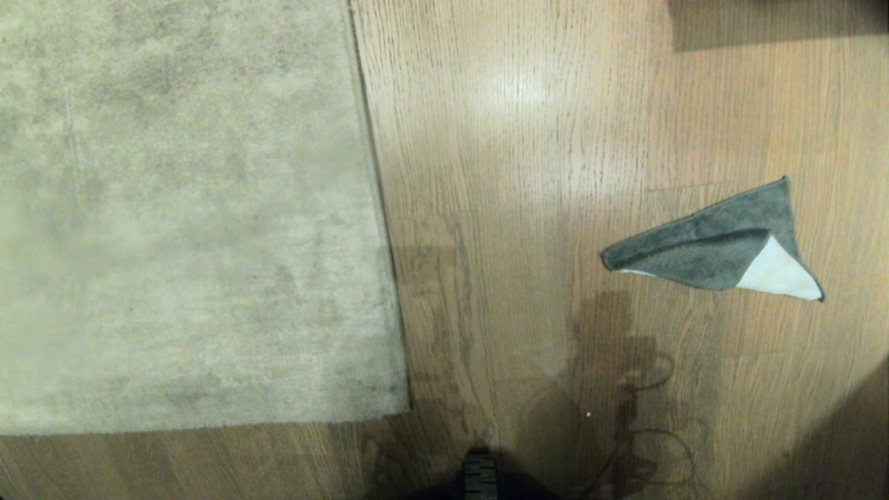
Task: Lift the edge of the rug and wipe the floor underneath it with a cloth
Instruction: Pick up the rag
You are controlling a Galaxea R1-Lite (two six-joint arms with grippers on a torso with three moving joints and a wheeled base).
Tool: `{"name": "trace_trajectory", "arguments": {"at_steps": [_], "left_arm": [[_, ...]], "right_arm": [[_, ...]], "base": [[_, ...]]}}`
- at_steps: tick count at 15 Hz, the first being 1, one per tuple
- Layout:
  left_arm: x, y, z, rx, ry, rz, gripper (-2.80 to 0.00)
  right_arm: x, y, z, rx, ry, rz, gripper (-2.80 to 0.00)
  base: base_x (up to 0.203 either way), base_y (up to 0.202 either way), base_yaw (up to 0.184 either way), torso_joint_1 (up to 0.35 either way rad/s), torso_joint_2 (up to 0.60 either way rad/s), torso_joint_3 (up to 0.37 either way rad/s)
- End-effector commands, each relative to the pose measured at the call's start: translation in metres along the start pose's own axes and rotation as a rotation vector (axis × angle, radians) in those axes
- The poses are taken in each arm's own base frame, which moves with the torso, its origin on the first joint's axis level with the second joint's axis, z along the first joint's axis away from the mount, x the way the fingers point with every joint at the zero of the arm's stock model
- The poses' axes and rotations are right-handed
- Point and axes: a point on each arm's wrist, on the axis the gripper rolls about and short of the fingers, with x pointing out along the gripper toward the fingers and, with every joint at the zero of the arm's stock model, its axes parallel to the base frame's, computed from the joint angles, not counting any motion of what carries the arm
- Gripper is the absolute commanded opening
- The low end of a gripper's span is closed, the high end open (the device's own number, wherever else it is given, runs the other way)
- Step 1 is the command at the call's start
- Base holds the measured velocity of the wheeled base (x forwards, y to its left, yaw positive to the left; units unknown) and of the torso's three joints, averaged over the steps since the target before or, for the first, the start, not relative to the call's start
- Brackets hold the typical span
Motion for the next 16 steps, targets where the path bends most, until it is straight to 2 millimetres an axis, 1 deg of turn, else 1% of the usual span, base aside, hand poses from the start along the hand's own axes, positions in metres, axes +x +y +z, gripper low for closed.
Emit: {"name": "trace_trajectory", "arguments": {"at_steps": [1,5,7,10,12,16], "left_arm": [[0.000,0.000,0.000,0.000,-0.001,0.000,-2.80],[0.000,0.000,0.000,0.000,-0.001,0.000,-2.80],[0.000,0.000,0.000,0.000,-0.001,0.000,-2.80],[0.000,0.000,0.000,0.000,-0.001,0.000,-2.80],[0.000,0.000,0.000,0.000,0.000,-0.001,-2.80],[0.000,0.000,0.000,0.000,-0.001,0.000,-2.80]], "right_arm": [[0.012,0.000,0.006,-0.007,0.103,0.021,-2.80],[0.040,-0.001,0.034,0.007,0.200,0.121,-2.80],[0.054,-0.002,0.044,0.024,0.251,0.151,-2.80],[0.076,-0.003,0.059,0.120,0.317,0.151,-2.80],[0.090,-0.004,0.070,0.187,0.330,0.142,-2.80],[0.123,-0.006,0.077,0.255,0.299,0.129,-2.80]], "base": [[0.000,0.000,0.000,0.000,0.00,0.000],[0.000,0.000,0.000,0.000,0.00,0.000],[0.000,0.000,0.000,0.000,0.00,0.000],[0.000,0.000,0.000,0.000,0.00,0.000],[0.000,0.000,0.000,0.000,0.00,0.000],[0.000,0.000,0.000,0.000,0.00,0.000]]}}
